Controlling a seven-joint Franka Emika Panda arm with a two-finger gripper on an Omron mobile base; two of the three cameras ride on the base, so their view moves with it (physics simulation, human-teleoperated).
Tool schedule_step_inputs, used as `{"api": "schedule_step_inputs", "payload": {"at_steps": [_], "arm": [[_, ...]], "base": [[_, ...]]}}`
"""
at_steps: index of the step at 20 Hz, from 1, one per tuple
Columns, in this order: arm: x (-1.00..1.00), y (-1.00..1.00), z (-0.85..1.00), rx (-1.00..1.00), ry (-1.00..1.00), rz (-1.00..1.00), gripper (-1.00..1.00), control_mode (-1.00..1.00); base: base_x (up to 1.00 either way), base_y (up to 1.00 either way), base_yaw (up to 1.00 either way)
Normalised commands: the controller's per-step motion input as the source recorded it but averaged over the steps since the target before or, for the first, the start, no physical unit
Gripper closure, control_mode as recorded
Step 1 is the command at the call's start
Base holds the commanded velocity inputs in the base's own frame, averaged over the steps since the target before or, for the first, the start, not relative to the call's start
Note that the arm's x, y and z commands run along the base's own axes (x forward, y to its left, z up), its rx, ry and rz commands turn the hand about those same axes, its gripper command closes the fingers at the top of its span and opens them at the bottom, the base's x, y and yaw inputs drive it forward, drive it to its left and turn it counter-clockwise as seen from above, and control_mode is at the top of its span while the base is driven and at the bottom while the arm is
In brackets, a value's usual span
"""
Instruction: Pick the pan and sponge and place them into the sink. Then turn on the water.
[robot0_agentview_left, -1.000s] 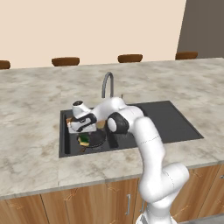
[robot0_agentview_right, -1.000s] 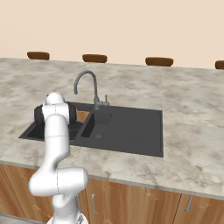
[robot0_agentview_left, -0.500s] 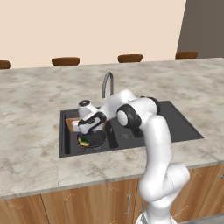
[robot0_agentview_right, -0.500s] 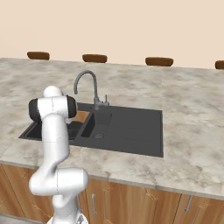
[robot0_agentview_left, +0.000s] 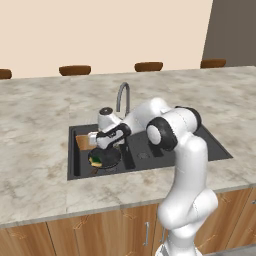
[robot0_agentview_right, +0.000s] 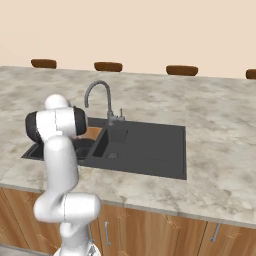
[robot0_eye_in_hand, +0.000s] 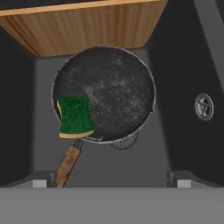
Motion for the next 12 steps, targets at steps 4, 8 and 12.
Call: {"api": "schedule_step_inputs", "payload": {"at_steps": [4, 8, 12], "arm": [[-0.18, -0.15, 0.62, 0.01, 0.00, 0.02, -1.00, -1.00], [-0.23, -0.28, 0.62, 0.01, -0.04, 0.02, -1.00, -1.00], [-0.33, -0.27, 0.37, 0.00, -0.13, 0.05, -1.00, -1.00]], "base": [[0.00, 0.00, 0.00], [0.00, 0.00, 0.00], [0.00, 0.00, 0.00]]}}
